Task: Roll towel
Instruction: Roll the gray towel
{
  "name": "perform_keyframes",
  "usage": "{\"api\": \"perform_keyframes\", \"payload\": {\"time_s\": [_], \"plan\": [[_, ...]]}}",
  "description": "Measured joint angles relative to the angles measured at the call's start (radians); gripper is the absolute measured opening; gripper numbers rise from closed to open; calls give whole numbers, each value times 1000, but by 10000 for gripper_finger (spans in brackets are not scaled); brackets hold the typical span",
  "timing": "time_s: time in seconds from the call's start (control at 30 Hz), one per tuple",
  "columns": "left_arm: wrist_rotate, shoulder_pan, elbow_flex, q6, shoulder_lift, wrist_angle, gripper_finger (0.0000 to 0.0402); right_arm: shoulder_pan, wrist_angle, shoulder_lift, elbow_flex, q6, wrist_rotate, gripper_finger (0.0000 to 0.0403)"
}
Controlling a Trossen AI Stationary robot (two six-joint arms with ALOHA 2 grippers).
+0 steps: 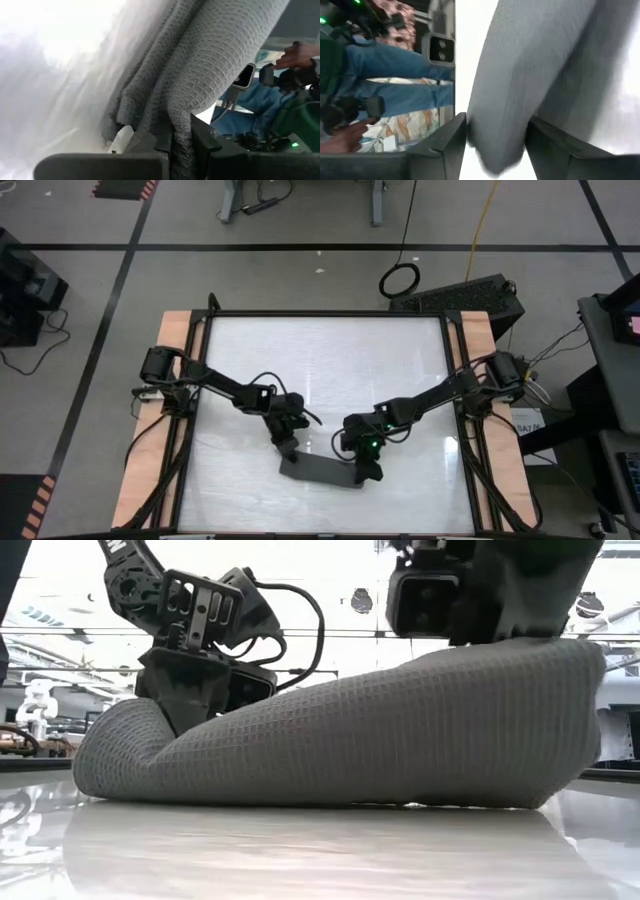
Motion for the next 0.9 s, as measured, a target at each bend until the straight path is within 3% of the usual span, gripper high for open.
{"api": "perform_keyframes", "payload": {"time_s": [0.2, 0.33, 0.47, 0.63, 0.77, 0.9], "plan": [[43, 19, 0, -79, 1, 10, 29, 0, -273, -158, 0, -23, 117, 218], [60, 31, -1, -118, 0, 19, 29, 26, -332, -290, 0, -67, 253, 211], [64, 46, -2, -151, 0, 19, 29, 77, -308, -348, 2, -66, 426, 166], [59, 55, -2, -152, 0, 18, 29, 118, -159, -296, 2, -79, 619, 78], [43, 55, -2, -152, -1, 14, 29, 122, -134, -205, 1, -16, 663, 10], [28, 55, -2, -151, -1, 11, 29, 122, -118, -129, 1, -3, 664, 11]]}}
